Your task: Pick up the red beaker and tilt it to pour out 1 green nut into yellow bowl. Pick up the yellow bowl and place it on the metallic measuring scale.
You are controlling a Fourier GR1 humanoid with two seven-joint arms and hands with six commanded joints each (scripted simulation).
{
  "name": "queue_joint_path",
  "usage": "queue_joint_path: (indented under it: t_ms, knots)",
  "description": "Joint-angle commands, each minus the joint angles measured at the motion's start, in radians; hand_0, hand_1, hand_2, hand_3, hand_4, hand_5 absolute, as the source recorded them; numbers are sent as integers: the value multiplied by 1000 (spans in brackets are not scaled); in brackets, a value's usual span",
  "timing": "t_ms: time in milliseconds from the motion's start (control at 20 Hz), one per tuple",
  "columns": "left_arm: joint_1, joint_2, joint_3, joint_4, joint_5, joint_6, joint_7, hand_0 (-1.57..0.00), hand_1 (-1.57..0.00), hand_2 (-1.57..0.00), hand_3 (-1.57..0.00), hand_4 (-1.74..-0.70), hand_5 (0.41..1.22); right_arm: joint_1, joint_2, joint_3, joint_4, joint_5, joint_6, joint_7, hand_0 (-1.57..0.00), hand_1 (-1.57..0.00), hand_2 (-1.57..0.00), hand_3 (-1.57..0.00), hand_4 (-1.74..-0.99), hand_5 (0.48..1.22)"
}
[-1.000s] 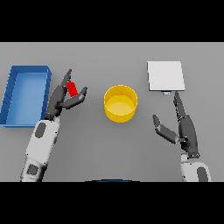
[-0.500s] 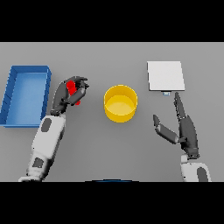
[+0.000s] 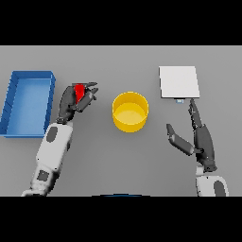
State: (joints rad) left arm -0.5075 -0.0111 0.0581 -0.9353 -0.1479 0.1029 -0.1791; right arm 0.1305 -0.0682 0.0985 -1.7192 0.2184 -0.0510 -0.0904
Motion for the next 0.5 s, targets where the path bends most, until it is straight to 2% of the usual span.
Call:
queue_joint_path:
  t_ms: [0, 50, 300, 450]
  knots:
    - [3, -7, 0, -19, 10, 8, 0, -1509, -1511, -1513, -1491, -1664, 1128, 7, -1, 3, 1, 8, -3, -10, 1, 1, 1, 1, -1258, 646]
    - [7, 2, 5, -40, 24, 7, -6, -1521, -1523, -1525, -1507, -1679, 1122, 1, -5, 0, 2, 10, -4, -1, 1, 1, 1, 1, -1258, 646]
    - [-5, 43, -85, -163, -29, 19, 85, -1555, -1555, -1556, -1550, -1721, 1114, -6, -4, 10, 1, 30, -11, -5, 1, 1, 1, 1, -1262, 658]
    - [-27, 110, -178, -205, -124, -10, 183, -1563, -1563, -1563, -1560, -1731, 1124, 0, -3, 19, 1, 41, -11, -15, 1, 1, 1, 1, -1253, 666]
